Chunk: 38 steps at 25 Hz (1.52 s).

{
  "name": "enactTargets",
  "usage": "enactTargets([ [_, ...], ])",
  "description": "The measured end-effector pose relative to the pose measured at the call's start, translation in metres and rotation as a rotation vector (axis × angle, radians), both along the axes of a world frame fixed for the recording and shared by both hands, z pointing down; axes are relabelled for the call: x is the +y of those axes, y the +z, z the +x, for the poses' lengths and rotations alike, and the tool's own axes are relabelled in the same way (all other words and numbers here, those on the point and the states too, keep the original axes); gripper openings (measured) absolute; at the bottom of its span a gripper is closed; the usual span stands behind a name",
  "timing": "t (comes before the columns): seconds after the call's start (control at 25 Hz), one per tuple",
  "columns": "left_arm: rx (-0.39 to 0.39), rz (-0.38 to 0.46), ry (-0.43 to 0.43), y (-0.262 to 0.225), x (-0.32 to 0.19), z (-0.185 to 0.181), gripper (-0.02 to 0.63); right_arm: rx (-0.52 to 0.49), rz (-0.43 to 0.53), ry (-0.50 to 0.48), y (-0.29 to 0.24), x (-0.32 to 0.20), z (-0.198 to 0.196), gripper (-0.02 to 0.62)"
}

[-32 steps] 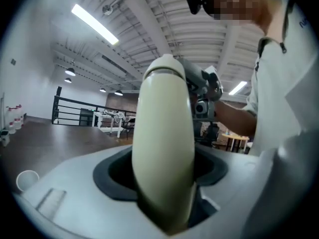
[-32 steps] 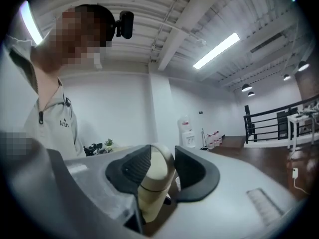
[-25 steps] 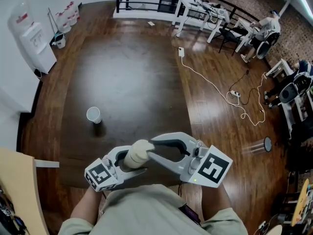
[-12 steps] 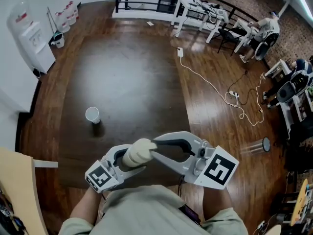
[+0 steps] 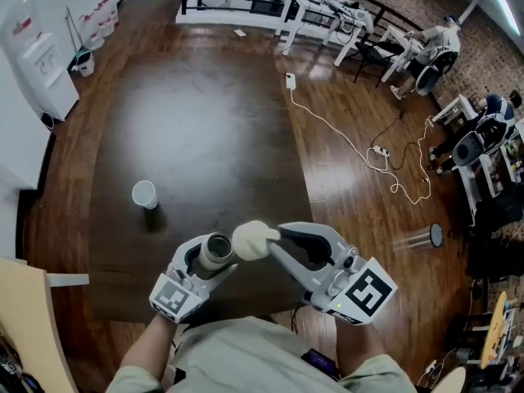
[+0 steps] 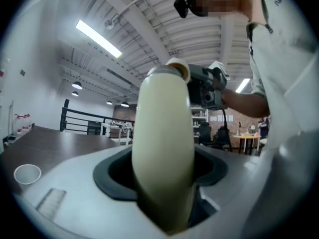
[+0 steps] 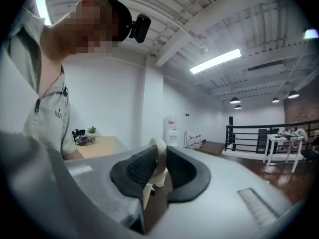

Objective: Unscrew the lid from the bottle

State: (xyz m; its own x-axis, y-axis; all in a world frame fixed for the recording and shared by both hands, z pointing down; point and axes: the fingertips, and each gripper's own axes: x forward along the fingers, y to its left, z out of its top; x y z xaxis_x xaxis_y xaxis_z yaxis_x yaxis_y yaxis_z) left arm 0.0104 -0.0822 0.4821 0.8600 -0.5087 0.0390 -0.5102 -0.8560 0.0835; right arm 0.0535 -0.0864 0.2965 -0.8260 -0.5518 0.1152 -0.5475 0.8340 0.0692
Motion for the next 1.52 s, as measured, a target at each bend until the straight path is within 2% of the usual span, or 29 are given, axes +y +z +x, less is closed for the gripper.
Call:
enactTargets([
  [0.16, 0.009, 0.019, -0.050, 0.011, -0.010, -0.002, 0.313, 0.034, -0.038, 0.098, 0.025, -0.004, 0.007, 0.060],
  [0.44, -0.084, 0.058, -0.008, 0.056, -0.019, -0.002, 0.313, 0.117, -0.079, 0.208, 0.083, -0.005, 0.004, 0.060],
  [0.56, -0.055, 0.071, -0.001, 0.054, -0.021, -0.001, 0.313, 0.131, -0.094, 0.251, 0.102, -0.007, 0.004, 0.060],
  [0.76, -0.052, 0.056, 0.035, 0.062, -0.022, 0.001, 0.313, 0.192, -0.111, 0.329, 0.139, -0.013, 0.008, 0.060],
  [1.08, -0.067, 0.021, 0.099, 0.078, -0.020, 0.008, 0.313, 0.219, -0.150, 0.395, 0.168, -0.015, 0.008, 0.060],
  [1.24, -0.122, 0.003, 0.132, 0.091, -0.011, 0.014, 0.313, 0.235, -0.151, 0.405, 0.172, -0.011, 0.008, 0.060],
  [1.36, -0.132, -0.015, 0.144, 0.096, -0.010, 0.016, 0.313, 0.231, -0.137, 0.409, 0.173, -0.012, 0.008, 0.060],
  [1.52, -0.199, 0.002, 0.188, 0.109, -0.008, 0.014, 0.316, 0.209, -0.110, 0.413, 0.169, -0.011, 0.004, 0.060],
])
